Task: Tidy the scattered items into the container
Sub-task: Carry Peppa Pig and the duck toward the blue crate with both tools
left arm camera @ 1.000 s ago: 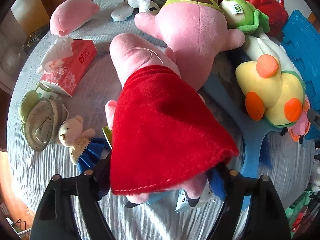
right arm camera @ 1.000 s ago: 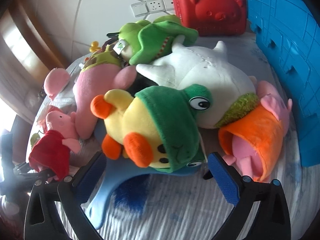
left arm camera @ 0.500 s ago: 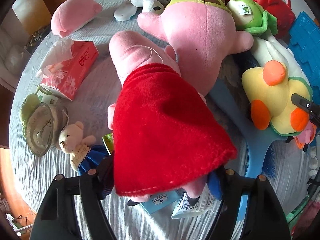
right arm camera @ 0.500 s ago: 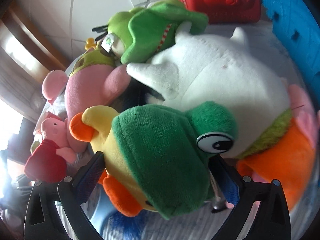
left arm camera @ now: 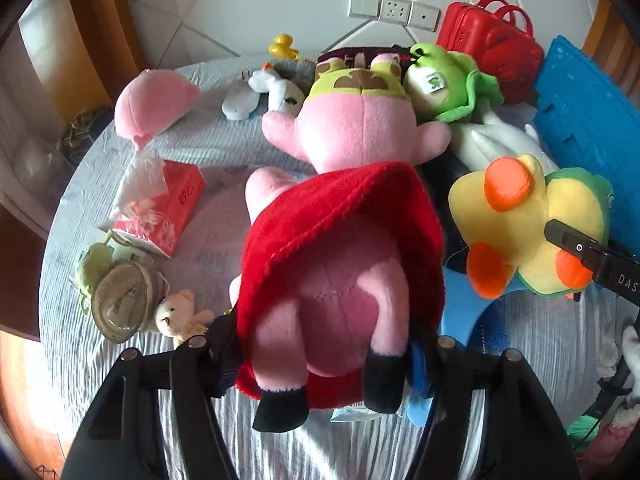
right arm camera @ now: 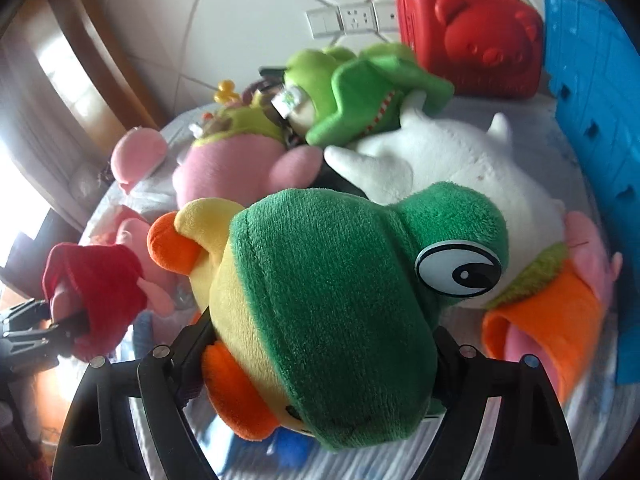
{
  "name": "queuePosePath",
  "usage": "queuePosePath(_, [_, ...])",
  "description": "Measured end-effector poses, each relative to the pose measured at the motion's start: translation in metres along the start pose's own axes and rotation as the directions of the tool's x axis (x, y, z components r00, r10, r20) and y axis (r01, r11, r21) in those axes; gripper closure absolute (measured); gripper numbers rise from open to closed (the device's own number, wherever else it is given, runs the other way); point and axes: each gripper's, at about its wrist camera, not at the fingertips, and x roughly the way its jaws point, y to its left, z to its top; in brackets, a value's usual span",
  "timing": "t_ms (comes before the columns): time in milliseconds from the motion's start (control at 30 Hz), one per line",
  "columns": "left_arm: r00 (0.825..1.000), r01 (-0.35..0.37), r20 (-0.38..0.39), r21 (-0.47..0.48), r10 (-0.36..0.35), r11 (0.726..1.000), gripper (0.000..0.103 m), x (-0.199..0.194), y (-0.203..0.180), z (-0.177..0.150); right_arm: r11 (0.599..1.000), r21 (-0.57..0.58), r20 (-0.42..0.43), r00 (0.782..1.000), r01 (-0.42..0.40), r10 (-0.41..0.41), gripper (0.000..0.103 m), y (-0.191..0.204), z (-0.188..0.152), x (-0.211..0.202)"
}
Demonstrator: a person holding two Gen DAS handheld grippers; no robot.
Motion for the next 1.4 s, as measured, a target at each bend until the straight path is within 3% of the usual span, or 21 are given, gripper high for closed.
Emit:
queuePosePath(167, [0.995, 0.065, 0.065, 0.058, -0.069, 0.996, 0.040, -0.039, -0.003, -0.007, 0.998, 0.017, 0.071, 0.995, 0.065, -0.066, 0.018, 0.017, -0.013, -0.050])
queuePosePath(333, [0.991, 0.097, 0.077, 0.121, -0.107, 0.988, 0.041, -0.056, -0.010, -0.020, 0.990, 0.059, 0.115, 0.985, 0.125, -0.131, 0.018, 0.026, -0.034, -0.090])
queuePosePath(633, [0.988, 0.128, 0.067, 0.159, -0.140, 0.979, 0.042, -0.062, -0.010, -0.038, 0.980, 0.126, 0.117, 0.979, 0.154, -0.169, 0.018, 0.030, -0.070, -0.114])
queuePosePath(667, [0.988, 0.129, 0.070, 0.153, -0.140, 0.980, 0.041, -0.060, -0.010, -0.038, 0.980, 0.129, 0.116, 0.979, 0.151, -0.166, 0.017, 0.030, -0.073, -0.115])
queuePosePath(767, [0.988, 0.136, 0.054, 0.150, -0.145, 0.979, 0.023, -0.047, -0.012, -0.036, 0.982, 0.135, 0.113, 0.982, 0.133, -0.148, 0.017, 0.029, -0.076, -0.114])
queuePosePath(867, [0.986, 0.158, 0.026, 0.146, -0.163, 0.977, 0.019, -0.030, -0.017, -0.035, 0.982, 0.137, 0.101, 0.984, 0.132, -0.146, 0.017, 0.025, -0.078, -0.111])
queuePosePath(1033, [0.986, 0.146, 0.058, 0.159, -0.157, 0.976, 0.036, -0.027, -0.030, -0.029, 0.981, 0.137, 0.071, 0.987, 0.136, -0.147, 0.017, 0.013, -0.077, -0.103])
queuePosePath(1233, [0.985, 0.125, 0.098, 0.182, -0.145, 0.975, 0.037, -0.053, -0.038, -0.022, 0.983, 0.129, 0.087, 0.985, 0.134, -0.146, 0.017, 0.009, -0.071, -0.108])
queuePosePath(1400, [0.972, 0.132, 0.160, 0.223, -0.170, 0.966, 0.037, -0.088, -0.041, -0.023, 0.980, 0.124, 0.133, 0.976, 0.154, -0.170, 0.017, 0.018, -0.072, -0.131])
